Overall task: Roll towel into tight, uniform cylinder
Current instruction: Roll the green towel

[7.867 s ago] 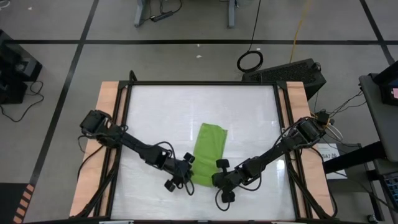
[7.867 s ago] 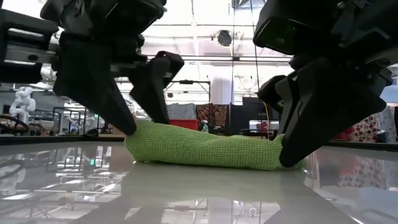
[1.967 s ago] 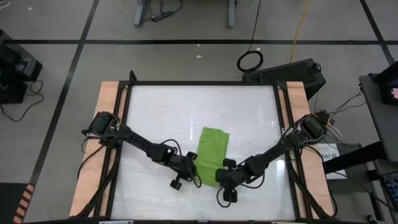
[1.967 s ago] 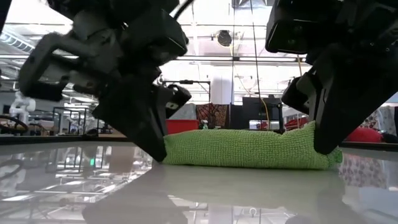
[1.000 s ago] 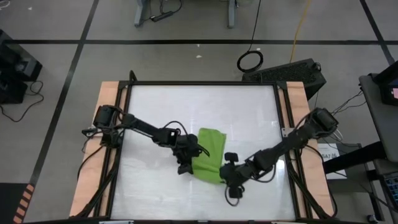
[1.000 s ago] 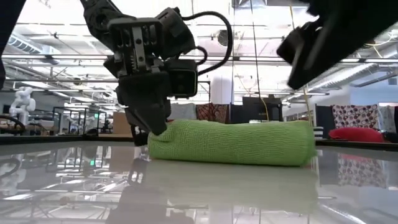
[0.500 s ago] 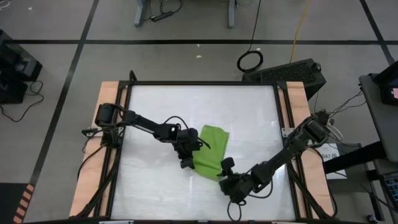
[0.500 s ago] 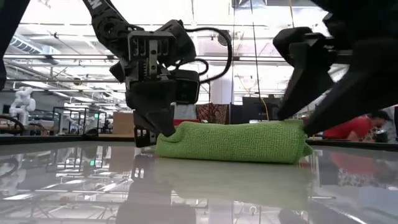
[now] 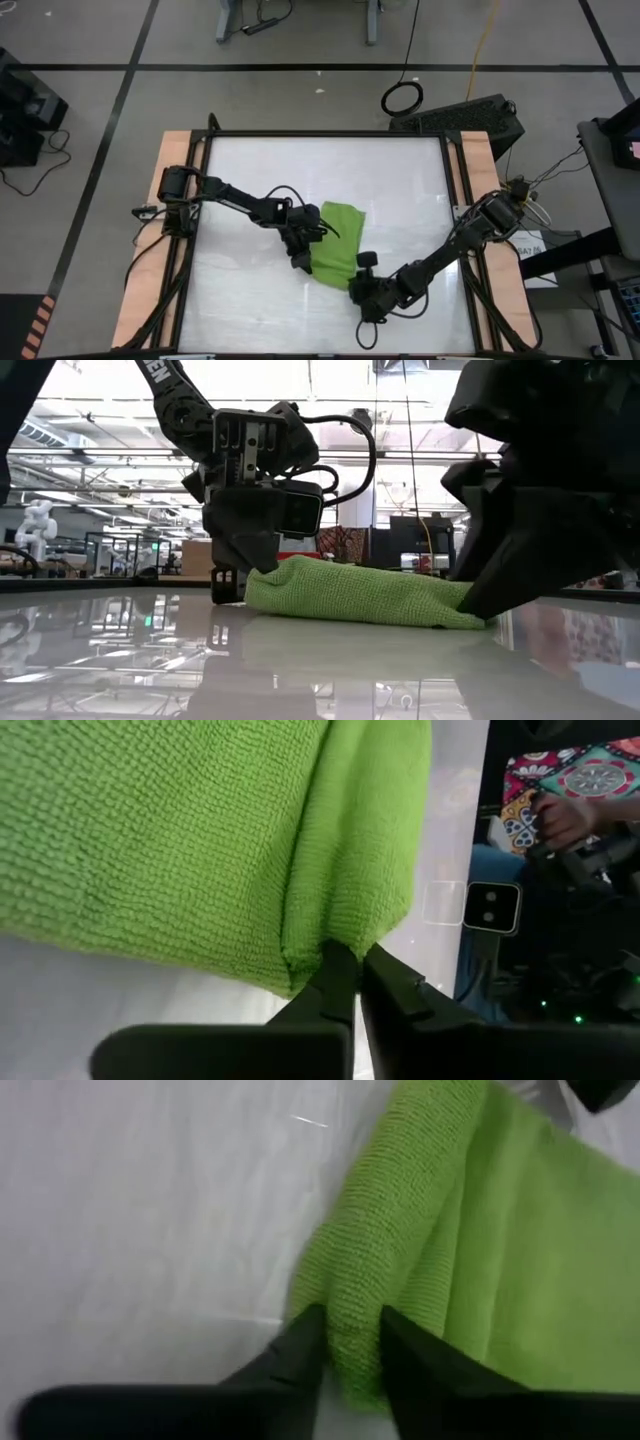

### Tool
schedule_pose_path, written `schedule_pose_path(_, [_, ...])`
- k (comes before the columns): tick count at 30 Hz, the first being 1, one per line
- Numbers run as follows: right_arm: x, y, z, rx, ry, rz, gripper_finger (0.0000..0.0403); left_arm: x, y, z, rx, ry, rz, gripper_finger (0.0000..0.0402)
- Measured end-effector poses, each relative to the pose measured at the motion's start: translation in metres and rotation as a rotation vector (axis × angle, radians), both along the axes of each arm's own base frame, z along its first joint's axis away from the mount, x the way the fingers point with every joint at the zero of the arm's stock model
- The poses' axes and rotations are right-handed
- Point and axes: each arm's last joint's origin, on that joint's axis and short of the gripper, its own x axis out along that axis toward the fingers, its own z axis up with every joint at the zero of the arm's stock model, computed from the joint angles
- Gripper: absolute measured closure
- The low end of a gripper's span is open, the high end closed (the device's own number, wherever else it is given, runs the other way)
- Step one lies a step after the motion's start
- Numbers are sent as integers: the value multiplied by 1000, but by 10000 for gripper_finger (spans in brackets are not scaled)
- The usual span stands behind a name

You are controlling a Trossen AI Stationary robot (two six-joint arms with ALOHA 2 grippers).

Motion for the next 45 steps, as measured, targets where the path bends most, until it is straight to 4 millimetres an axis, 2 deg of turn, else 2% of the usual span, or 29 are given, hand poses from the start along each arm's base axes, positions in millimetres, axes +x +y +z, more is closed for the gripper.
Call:
schedule_pose_path(2, [-1,0,2,33,0,-18,363,0,0,0,-2,2,1,375])
schedule_pose_path(4, [-1,0,5,77,11,-25,390,0,-1,2,5,-15,-12,352])
schedule_pose_path(8, [-2,-3,12,174,37,-69,390,-2,-5,9,65,-83,-49,294])
schedule_pose_path(15, [2,-12,19,336,110,-83,398,-5,-10,40,153,-259,-98,207])
schedule_pose_path(20, [6,-18,21,393,138,-88,401,-10,-25,62,375,-425,-136,188])
schedule_pose_path(25, [8,-23,26,405,123,-100,402,-19,-62,73,678,-642,-310,187])
schedule_pose_path(29, [10,-28,33,440,117,-89,402,-25,-91,68,898,-737,-435,187])
schedule_pose_path(32, [11,-33,36,456,118,-88,402,-27,-100,60,1015,-732,-473,187])
schedule_pose_path(38, [16,-43,37,526,161,-76,403,-21,-99,37,1083,-673,-487,187])
schedule_pose_path(45, [20,-49,37,566,179,-71,403,-15,-92,20,1067,-615,-480,187])
